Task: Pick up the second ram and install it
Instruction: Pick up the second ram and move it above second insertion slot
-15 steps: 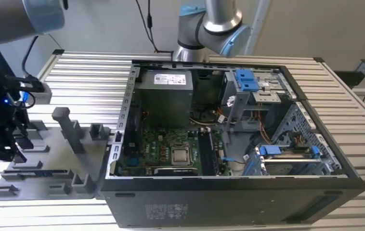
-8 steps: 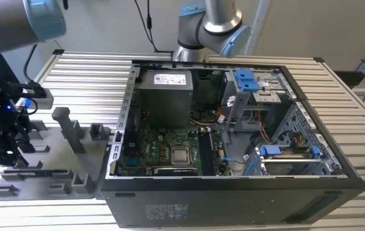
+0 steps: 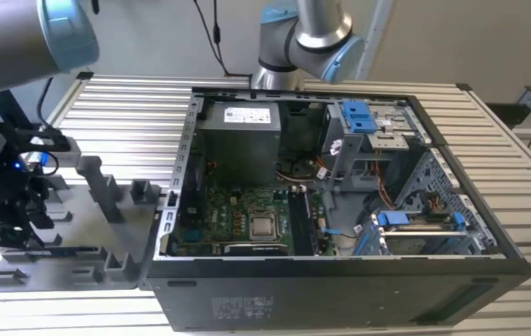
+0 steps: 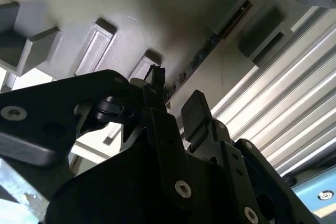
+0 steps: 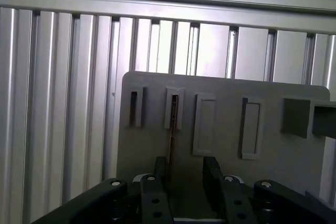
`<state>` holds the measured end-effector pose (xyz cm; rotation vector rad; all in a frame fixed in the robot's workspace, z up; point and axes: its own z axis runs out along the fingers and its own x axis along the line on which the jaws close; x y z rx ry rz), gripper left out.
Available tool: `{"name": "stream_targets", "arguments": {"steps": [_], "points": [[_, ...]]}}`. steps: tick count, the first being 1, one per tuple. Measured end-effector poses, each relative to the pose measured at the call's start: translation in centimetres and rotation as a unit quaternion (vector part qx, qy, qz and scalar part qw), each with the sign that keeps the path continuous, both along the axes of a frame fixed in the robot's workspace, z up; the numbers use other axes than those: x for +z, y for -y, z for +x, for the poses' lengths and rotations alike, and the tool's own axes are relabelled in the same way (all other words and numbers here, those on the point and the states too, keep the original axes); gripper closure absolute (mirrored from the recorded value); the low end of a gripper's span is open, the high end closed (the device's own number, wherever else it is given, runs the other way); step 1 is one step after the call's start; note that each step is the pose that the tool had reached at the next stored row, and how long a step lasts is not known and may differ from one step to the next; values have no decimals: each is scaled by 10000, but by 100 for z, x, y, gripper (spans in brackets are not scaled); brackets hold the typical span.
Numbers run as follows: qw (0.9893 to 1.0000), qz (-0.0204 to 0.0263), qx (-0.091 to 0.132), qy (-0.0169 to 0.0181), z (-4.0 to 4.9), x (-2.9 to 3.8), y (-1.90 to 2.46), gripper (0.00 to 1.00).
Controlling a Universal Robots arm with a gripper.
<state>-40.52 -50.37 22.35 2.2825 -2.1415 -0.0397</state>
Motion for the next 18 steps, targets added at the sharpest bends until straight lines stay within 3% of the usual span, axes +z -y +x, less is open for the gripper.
{"name": "stream_targets", "arguments": {"steps": [18], "points": [[9999,0,151,0,12,-246,41,58]]}}
